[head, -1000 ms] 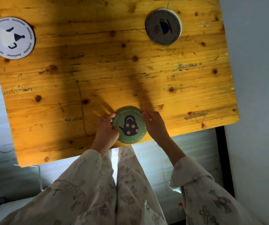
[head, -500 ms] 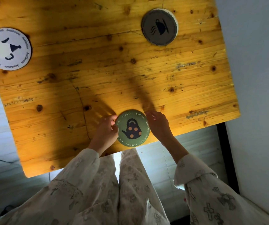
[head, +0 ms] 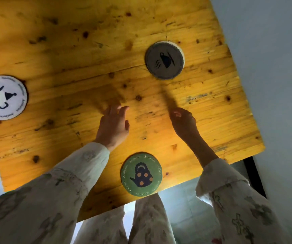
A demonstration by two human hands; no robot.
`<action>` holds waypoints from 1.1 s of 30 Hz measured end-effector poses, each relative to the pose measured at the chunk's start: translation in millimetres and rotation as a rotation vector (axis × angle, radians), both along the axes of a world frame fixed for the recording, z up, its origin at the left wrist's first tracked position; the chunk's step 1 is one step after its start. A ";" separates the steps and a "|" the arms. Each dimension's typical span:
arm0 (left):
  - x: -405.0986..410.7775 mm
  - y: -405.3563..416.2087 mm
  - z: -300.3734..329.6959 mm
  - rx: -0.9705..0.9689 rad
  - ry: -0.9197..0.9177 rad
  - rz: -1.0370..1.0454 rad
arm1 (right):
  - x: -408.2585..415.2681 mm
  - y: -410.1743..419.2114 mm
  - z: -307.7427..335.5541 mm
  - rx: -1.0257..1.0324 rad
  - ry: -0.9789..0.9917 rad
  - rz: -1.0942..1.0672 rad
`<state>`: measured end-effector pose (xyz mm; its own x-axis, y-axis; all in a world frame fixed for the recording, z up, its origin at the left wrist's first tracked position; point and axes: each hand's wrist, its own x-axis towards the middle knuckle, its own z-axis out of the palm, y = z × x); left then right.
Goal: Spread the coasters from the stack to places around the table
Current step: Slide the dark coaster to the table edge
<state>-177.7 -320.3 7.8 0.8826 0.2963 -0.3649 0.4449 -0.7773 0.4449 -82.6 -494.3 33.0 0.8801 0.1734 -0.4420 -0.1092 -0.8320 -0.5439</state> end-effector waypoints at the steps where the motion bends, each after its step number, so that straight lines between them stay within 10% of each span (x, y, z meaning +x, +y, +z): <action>1: 12.3 -1.6 -1.7 0.030 0.006 -0.020 | 11.7 0.0 0.3 -0.006 -0.031 0.020; 19: 119.6 1.9 0.9 -0.004 0.433 -0.019 | 143.4 37.9 -26.5 -0.354 -0.326 0.895; 27: 118.0 1.4 2.9 0.018 0.411 -0.042 | 135.9 33.3 -10.3 -0.336 -0.738 0.944; 33: 114.7 5.0 -1.2 0.007 0.346 -0.015 | 143.4 25.7 5.0 -0.202 -0.643 0.944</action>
